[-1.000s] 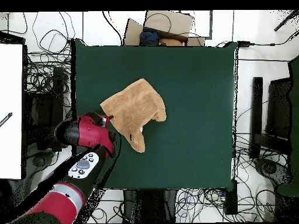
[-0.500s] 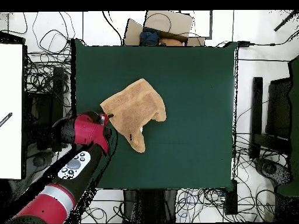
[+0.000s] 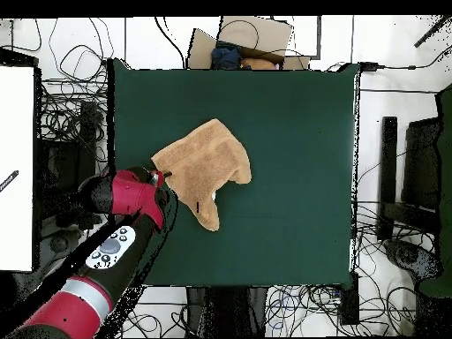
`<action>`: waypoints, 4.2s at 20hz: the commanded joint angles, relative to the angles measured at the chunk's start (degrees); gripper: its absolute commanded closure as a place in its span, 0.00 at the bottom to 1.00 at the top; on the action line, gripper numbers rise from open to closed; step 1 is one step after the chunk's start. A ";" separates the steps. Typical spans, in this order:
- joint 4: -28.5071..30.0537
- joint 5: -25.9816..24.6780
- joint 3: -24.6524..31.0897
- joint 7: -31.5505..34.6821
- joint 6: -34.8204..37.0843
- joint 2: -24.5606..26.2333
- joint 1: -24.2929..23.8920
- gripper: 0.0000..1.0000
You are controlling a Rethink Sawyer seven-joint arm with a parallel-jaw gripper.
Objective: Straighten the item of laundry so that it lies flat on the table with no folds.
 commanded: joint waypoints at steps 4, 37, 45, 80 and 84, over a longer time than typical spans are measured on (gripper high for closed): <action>-5.04 3.66 0.81 18.75 -1.02 5.01 -1.63 0.00; -11.78 4.86 -4.63 20.63 5.45 9.70 -1.76 0.00; -9.84 5.34 -0.06 18.67 -2.27 8.85 -3.39 0.00; -9.52 4.51 -2.22 16.34 -6.13 9.29 -2.10 1.00; -9.32 5.51 -2.78 17.83 -3.75 9.18 -1.50 1.00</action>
